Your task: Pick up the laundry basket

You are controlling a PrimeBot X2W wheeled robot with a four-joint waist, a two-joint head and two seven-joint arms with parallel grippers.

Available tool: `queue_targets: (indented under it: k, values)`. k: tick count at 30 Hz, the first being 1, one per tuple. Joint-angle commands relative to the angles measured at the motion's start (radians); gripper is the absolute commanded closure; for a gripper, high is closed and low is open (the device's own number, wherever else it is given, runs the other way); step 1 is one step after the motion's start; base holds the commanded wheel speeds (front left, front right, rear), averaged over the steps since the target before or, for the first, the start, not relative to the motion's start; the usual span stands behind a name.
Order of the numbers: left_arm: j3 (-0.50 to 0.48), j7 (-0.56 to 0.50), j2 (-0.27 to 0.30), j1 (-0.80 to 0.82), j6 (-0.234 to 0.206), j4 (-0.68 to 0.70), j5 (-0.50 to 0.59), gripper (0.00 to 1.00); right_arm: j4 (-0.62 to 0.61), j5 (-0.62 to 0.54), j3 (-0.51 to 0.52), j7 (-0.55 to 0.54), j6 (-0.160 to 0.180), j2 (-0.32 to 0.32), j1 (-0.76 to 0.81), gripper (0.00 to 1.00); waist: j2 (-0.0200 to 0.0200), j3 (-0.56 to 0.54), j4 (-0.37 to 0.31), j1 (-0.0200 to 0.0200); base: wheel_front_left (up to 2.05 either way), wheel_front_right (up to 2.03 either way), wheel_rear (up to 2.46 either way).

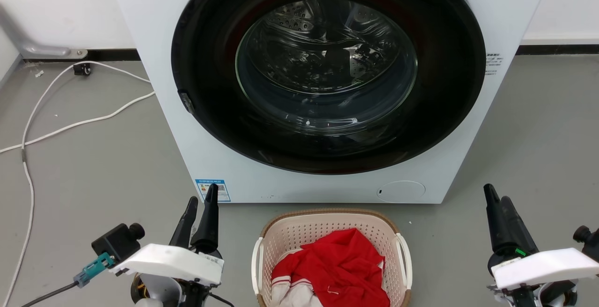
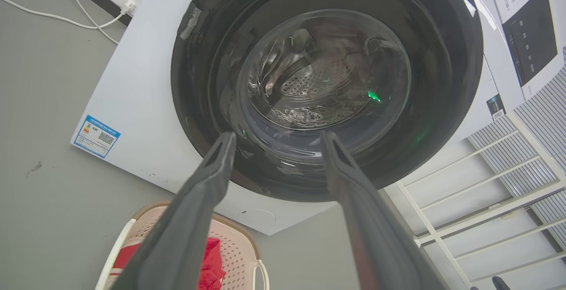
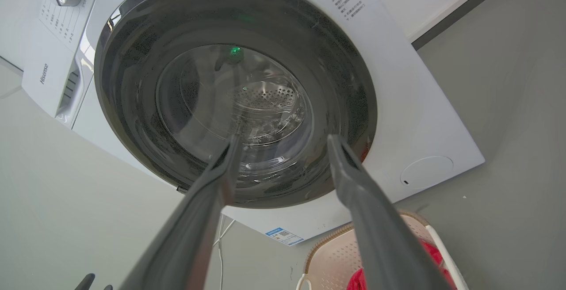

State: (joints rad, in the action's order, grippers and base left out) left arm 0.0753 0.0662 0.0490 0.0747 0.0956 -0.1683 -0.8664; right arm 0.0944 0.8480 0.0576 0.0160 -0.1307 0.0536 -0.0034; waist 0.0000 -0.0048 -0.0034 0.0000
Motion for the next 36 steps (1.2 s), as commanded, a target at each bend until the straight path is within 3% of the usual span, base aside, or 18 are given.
queue_targets:
  k: [1,15,36]
  values:
    - [0.007,0.011,0.002,0.006,-0.002,0.015,0.03,0.0,-0.022,-0.035,-0.001,0.001,0.0,-0.001,-0.003,0.0,0.0,0.0,0.0,0.0,0.0,0.0,0.0]
    - [0.041,0.054,0.012,-0.002,-0.027,0.012,0.24,0.0,-0.072,-0.28,-0.01,-0.015,0.0,-0.003,0.019,0.0,0.0,-0.004,0.003,0.0,0.0,0.0,0.0]
    - [0.089,0.109,0.017,-0.01,-0.061,0.003,0.468,0.0,-0.125,-0.543,-0.021,-0.032,0.0,-0.004,0.05,0.0,0.0,-0.008,0.007,0.0,0.0,0.0,0.0]
